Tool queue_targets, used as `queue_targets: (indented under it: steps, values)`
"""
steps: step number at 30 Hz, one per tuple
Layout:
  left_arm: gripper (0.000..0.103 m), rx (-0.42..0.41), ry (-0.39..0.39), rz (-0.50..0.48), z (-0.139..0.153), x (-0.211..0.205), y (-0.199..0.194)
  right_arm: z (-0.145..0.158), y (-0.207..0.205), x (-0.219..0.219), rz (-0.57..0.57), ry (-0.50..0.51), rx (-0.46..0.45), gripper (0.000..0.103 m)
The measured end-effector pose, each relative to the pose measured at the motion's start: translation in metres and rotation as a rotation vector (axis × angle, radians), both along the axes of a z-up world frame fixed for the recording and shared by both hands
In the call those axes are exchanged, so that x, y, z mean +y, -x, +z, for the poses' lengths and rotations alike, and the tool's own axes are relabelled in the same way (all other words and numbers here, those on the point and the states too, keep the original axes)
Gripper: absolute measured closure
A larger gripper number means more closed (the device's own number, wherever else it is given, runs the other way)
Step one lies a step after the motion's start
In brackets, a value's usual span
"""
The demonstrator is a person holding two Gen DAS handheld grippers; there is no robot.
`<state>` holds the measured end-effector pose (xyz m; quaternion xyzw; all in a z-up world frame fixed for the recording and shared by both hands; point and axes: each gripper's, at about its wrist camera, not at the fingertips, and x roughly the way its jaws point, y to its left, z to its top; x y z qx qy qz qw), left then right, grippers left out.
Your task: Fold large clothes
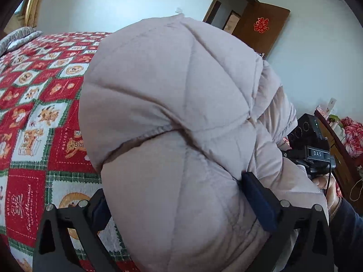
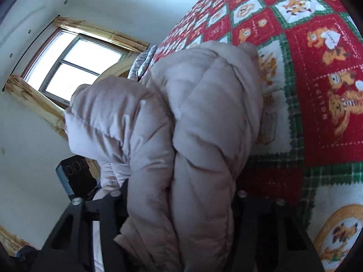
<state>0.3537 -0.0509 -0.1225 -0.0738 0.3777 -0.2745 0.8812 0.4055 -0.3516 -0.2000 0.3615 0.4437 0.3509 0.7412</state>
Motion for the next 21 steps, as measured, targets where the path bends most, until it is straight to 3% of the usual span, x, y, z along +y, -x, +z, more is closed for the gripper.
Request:
queue_targets:
  steps: [2, 5, 8, 15, 21]
  values:
    - [0.019, -0.022, -0.009, -0.009, 0.012, -0.001, 0.007, 0.003, 0.008, 0.001, -0.014, -0.041, -0.019, 0.059]
    - [0.023, -0.035, -0.009, 0.001, 0.028, 0.008, 0.019, 0.011, 0.019, 0.013, -0.022, -0.083, -0.053, 0.064]
    - [0.024, -0.071, -0.046, 0.029, 0.044, 0.026, 0.034, 0.028, 0.031, 0.038, -0.008, -0.092, -0.094, 0.066]
    - [0.025, -0.148, -0.066, 0.157, 0.074, 0.109, 0.062, 0.075, 0.01, 0.121, 0.09, -0.069, -0.182, 0.068]
    - [0.025, -0.181, -0.124, 0.288, 0.086, 0.177, 0.085, 0.077, -0.009, 0.202, 0.21, -0.104, -0.189, 0.068]
